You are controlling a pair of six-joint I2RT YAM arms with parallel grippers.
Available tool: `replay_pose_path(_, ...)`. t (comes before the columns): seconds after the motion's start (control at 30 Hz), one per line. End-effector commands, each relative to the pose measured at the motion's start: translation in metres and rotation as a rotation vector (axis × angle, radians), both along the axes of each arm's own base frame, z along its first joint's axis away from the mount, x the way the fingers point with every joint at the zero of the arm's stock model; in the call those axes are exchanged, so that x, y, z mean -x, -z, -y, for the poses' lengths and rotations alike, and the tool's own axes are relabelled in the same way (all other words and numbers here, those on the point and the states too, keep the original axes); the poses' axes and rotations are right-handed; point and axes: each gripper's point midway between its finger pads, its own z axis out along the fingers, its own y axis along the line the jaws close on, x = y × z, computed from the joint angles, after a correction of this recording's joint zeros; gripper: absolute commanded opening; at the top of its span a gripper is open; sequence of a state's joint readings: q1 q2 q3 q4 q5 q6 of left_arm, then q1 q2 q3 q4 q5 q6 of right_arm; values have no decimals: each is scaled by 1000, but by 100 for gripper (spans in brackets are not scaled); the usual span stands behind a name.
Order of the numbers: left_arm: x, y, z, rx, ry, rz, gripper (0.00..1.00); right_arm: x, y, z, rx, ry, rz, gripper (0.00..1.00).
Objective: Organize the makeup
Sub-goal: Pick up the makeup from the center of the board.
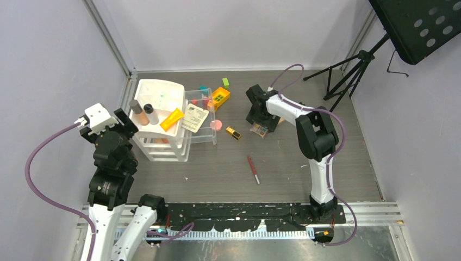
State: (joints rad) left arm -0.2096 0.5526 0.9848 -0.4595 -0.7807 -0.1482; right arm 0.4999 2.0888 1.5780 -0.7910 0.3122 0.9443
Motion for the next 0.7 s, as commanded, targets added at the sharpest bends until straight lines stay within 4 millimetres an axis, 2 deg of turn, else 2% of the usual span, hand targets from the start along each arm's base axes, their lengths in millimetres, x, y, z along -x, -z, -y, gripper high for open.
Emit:
replay_pose_path(0.0, -4, -11, 3, 9, 14, 49, 71, -2, 5, 5, 17, 15, -2, 89)
replay_pose_path(0.17, -4, -12, 3, 9, 12, 50, 70, -3, 6, 6, 23, 13, 4, 86)
replay_pose_path(0.37, -4, -11, 3, 9, 13, 49, 70, -3, 5, 7, 21, 15, 11, 76)
replay_pose_path(0.43, -4, -12, 3, 10, 15, 51, 70, -4, 2, 8, 25, 11, 19, 72)
replay_pose_path(0.67, -4, -11, 3, 9, 14, 50, 70, -10, -15, 18, 70, 2, 71, 67)
